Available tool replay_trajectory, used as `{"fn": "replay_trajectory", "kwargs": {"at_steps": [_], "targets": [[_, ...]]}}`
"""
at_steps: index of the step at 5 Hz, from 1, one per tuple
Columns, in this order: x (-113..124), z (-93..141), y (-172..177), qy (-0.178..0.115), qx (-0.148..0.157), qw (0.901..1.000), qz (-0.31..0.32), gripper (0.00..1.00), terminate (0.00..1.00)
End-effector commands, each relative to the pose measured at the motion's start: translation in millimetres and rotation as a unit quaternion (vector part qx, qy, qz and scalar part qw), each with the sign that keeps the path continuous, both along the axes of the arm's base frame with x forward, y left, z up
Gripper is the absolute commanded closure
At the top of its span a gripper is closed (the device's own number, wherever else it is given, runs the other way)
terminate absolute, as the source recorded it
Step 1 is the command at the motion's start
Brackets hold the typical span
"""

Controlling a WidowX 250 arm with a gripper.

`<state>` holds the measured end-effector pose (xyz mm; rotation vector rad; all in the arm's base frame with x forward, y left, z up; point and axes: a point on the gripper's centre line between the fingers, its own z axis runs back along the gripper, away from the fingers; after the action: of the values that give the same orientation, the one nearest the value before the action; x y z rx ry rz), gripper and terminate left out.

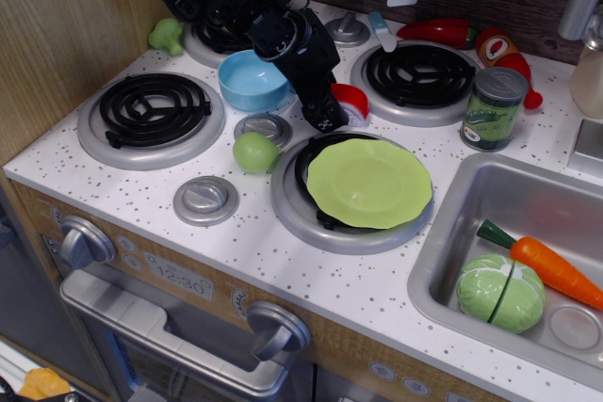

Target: Put sushi on plate

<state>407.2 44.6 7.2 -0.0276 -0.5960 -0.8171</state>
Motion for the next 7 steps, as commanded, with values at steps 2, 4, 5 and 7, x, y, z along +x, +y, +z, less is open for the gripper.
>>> {"fn": "replay_trajectory", "kwargs": {"at_steps": [2, 4, 5, 7], "targets": [[3.0, 33.1, -3.8, 0.030, 0.026, 0.9975, 0.059, 1.00, 0.00], [-26.7, 100.5, -32.9, 0.069, 0.117, 0.9758, 0.172, 1.00, 0.00], [-54.1, 106.0, -46.9, 0.097, 0.072, 0.9676, 0.222, 1.00, 0.00], [-85.4, 79.5, -62.5, 0.103, 0.015, 0.9560, 0.274, 1.00, 0.00]]}}
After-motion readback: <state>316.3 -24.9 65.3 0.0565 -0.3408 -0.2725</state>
